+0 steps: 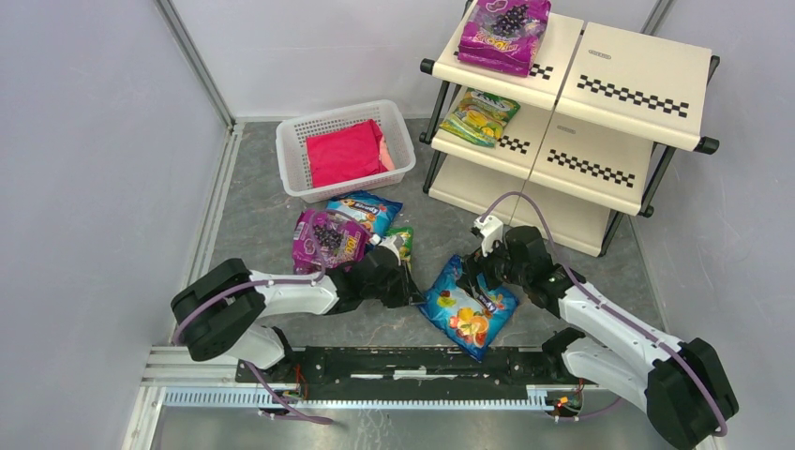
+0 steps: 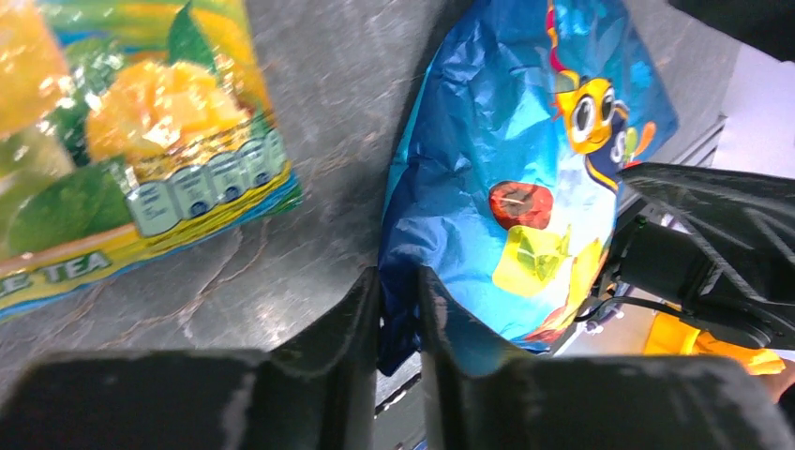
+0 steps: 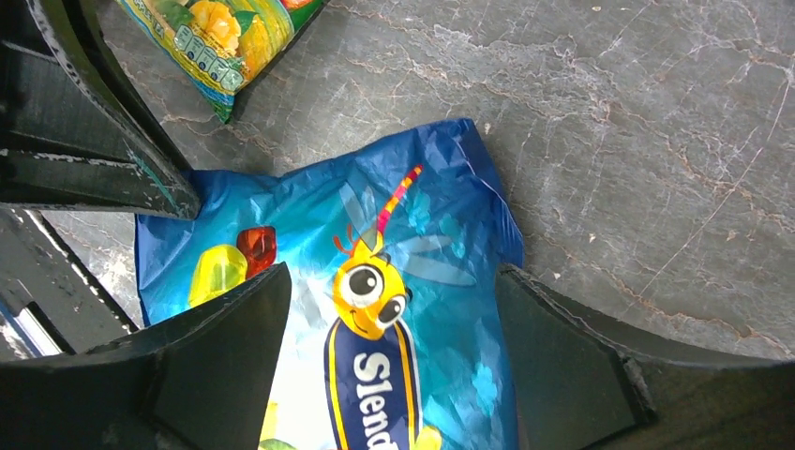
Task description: Place and organize the candy bags onto the shelf
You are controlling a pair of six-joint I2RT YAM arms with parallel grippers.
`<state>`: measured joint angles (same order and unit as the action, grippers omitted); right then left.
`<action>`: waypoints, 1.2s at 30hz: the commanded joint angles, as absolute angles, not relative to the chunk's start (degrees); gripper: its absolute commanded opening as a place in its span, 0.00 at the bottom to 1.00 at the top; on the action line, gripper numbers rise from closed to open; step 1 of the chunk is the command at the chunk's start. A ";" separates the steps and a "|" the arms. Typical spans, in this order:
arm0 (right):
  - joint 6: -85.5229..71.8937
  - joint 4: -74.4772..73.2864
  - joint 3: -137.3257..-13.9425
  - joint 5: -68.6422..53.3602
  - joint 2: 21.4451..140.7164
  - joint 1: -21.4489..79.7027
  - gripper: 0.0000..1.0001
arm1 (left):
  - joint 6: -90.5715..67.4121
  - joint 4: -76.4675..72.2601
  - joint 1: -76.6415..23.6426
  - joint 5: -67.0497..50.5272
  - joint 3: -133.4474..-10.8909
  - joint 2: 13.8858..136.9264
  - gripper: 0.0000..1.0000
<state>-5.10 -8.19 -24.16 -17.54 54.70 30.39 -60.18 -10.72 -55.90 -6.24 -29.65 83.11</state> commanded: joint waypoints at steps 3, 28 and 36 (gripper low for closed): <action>-3.96 -6.74 -26.01 -17.46 54.85 30.52 0.91 | -61.56 -15.82 -56.22 -8.28 -33.67 82.04 0.05; -12.19 -13.66 -35.36 -6.32 55.28 51.88 0.98 | -70.37 -23.71 -50.65 -5.68 -30.05 67.22 0.02; -18.53 -16.67 -39.84 25.71 58.38 68.98 0.98 | -70.34 -23.24 -46.95 -8.33 -32.35 65.04 0.02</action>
